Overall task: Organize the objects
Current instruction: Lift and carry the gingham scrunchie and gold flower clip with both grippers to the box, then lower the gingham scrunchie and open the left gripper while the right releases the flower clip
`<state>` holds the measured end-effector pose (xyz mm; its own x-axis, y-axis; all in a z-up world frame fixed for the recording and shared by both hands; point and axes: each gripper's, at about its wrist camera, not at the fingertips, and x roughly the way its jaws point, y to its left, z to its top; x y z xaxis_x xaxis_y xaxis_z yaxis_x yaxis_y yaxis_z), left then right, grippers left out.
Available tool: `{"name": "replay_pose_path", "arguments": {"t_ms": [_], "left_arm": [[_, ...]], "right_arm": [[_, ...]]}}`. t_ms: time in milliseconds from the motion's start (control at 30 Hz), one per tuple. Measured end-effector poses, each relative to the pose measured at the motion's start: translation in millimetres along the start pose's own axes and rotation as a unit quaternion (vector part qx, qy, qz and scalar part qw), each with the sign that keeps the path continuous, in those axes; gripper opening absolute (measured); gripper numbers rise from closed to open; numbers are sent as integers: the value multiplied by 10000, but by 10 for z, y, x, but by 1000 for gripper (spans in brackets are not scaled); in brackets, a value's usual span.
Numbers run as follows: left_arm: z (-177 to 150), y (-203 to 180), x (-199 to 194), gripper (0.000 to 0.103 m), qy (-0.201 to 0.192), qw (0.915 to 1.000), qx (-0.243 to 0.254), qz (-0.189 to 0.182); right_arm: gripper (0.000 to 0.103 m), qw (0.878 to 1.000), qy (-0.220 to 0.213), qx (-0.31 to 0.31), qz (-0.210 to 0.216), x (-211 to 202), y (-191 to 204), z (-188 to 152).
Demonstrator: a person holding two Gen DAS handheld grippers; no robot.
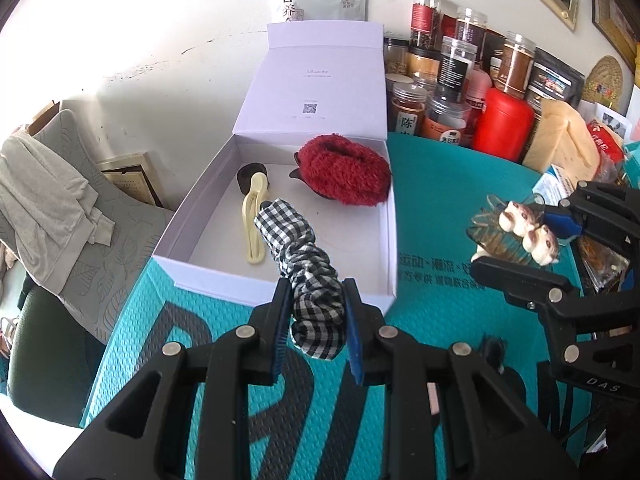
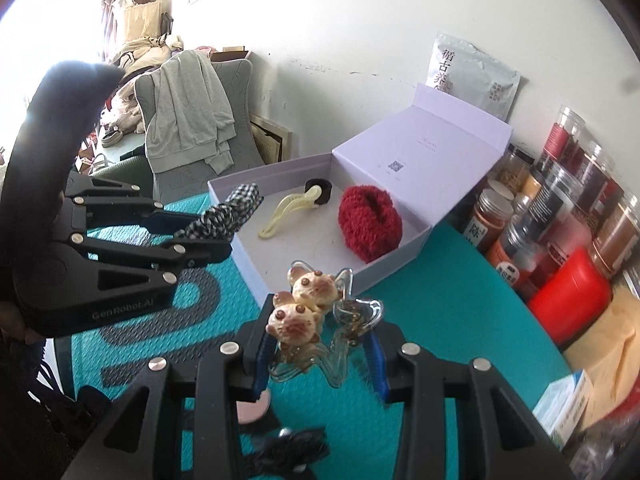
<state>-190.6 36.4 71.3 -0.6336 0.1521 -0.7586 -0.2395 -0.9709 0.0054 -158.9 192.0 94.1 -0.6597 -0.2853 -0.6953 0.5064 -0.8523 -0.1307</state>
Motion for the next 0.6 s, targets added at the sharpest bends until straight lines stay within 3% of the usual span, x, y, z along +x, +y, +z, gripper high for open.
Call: {"name": "replay_pose_path", "arguments": {"t_ms": [600], "left_arm": [[639,415,575,23,-151,9994,-194,240]], "right_arm": [[39,9996,-59,282,-14,648,-318,505]]}}
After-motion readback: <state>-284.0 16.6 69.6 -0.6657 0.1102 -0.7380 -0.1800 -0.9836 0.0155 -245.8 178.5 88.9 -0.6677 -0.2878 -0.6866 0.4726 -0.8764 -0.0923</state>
